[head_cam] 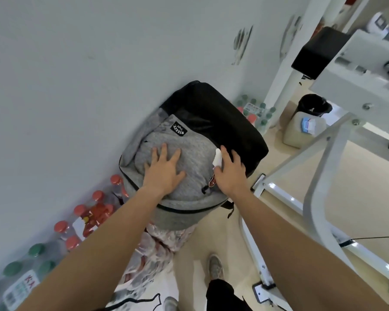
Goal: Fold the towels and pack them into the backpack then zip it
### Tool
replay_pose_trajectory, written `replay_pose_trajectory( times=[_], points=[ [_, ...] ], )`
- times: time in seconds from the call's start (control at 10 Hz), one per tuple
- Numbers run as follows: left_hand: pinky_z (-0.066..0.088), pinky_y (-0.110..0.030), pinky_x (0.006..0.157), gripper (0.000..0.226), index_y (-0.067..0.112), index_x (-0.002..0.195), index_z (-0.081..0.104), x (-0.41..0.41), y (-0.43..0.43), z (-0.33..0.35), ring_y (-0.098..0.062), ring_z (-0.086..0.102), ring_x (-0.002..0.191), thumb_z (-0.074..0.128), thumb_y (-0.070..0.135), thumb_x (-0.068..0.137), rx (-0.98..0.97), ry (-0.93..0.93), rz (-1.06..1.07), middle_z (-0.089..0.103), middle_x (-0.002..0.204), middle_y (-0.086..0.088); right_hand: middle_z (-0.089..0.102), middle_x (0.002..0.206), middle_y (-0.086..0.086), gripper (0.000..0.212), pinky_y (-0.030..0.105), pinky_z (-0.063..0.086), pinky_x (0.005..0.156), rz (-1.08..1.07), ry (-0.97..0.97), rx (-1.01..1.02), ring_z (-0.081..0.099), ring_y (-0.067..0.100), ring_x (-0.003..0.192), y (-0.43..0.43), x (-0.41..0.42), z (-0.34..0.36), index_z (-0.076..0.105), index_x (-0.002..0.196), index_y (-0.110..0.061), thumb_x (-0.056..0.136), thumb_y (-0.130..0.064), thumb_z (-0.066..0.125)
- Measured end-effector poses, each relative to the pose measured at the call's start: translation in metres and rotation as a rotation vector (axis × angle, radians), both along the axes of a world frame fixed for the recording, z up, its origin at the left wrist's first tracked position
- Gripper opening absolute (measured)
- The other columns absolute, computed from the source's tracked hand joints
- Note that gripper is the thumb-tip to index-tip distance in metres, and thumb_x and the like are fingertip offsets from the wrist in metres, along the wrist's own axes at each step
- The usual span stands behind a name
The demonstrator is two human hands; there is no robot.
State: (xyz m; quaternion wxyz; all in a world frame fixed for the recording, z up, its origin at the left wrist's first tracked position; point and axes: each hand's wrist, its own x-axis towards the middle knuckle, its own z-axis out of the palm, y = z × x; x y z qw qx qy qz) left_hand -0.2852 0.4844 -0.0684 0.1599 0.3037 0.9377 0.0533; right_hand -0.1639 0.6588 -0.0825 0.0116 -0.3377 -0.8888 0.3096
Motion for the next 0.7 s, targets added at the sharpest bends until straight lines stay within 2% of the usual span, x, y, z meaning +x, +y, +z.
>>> replay_pose_trajectory(
  times=[0.1, 0.2, 0.3, 0.4, 0.5, 0.6, 0.7],
  points=[
    [0.014, -0.066, 0.115, 0.078, 0.038, 0.155, 0.006, -0.026, -0.003, 0.004, -0.035, -0.01, 0.15, 0.048, 0.059, 0.093, -0.007, -0.012, 0.056, -0.013, 0.164, -0.007, 0.016, 0.161, 0.007, 0.064, 0.05, 0.025, 0.118, 0.036, 0.07, -0.05, 0.022, 0.04, 0.143, 0.003, -0.025, 0.009, 0.019, 0.155, -0.032, 0.097, -0.027, 0.047],
    [0.016, -0.064, 0.116, 0.08, 0.038, 0.156, 0.007, -0.042, -0.004, 0.005, -0.031, -0.007, 0.151, 0.046, 0.064, 0.092, -0.021, -0.051, 0.084, -0.012, 0.165, -0.006, 0.017, 0.161, 0.006, 0.064, 0.051, 0.028, 0.116, 0.095, 0.036, -0.045, 0.024, 0.042, 0.142, 0.009, -0.035, 0.012, 0.019, 0.155, -0.032, 0.097, -0.027, 0.047],
    [0.019, -0.06, 0.117, 0.077, 0.034, 0.156, 0.011, -0.04, -0.008, 0.008, -0.031, -0.003, 0.152, 0.044, 0.063, 0.093, -0.031, -0.049, 0.049, -0.007, 0.165, -0.006, 0.016, 0.162, 0.008, 0.067, 0.051, 0.029, 0.115, 0.188, -0.123, 0.017, 0.027, 0.044, 0.14, 0.016, -0.034, 0.013, 0.014, 0.156, -0.033, 0.097, -0.032, 0.045],
    [0.024, -0.051, 0.118, 0.073, 0.026, 0.156, 0.019, -0.027, -0.019, 0.021, -0.03, 0.009, 0.151, 0.046, 0.057, 0.096, 0.018, -0.026, 0.004, 0.004, 0.165, -0.008, 0.024, 0.158, 0.006, 0.066, 0.052, 0.04, 0.101, 0.178, -0.264, 0.121, 0.034, 0.046, 0.133, 0.012, -0.029, 0.031, 0.015, 0.155, -0.033, 0.096, -0.04, 0.045],
    [0.034, -0.044, 0.114, 0.067, 0.023, 0.154, 0.026, -0.013, -0.036, 0.039, -0.031, 0.029, 0.145, 0.048, 0.049, 0.097, 0.08, -0.02, -0.017, 0.02, 0.162, -0.009, 0.036, 0.148, 0.007, 0.06, 0.047, 0.044, 0.083, 0.147, -0.272, 0.239, 0.037, 0.042, 0.128, -0.004, -0.019, 0.061, 0.026, 0.151, -0.027, 0.096, -0.037, 0.046],
    [0.037, -0.043, 0.11, 0.065, 0.019, 0.151, 0.031, 0.004, -0.058, 0.054, -0.031, 0.037, 0.14, 0.05, 0.047, 0.096, 0.11, -0.019, -0.041, 0.028, 0.159, -0.008, 0.044, 0.138, 0.007, 0.052, 0.043, 0.04, 0.073, 0.196, -0.234, 0.358, 0.041, 0.036, 0.122, -0.032, -0.005, 0.089, 0.035, 0.146, -0.022, 0.096, -0.033, 0.045],
    [0.042, -0.045, 0.105, 0.061, 0.016, 0.147, 0.037, 0.016, -0.078, 0.071, -0.03, 0.042, 0.135, 0.051, 0.045, 0.095, 0.1, 0.026, -0.049, 0.036, 0.153, -0.006, 0.047, 0.13, 0.008, 0.044, 0.043, 0.042, 0.072, 0.262, -0.189, 0.425, 0.045, 0.034, 0.114, -0.057, 0.003, 0.115, 0.045, 0.135, -0.018, 0.094, -0.032, 0.043]
  ],
)
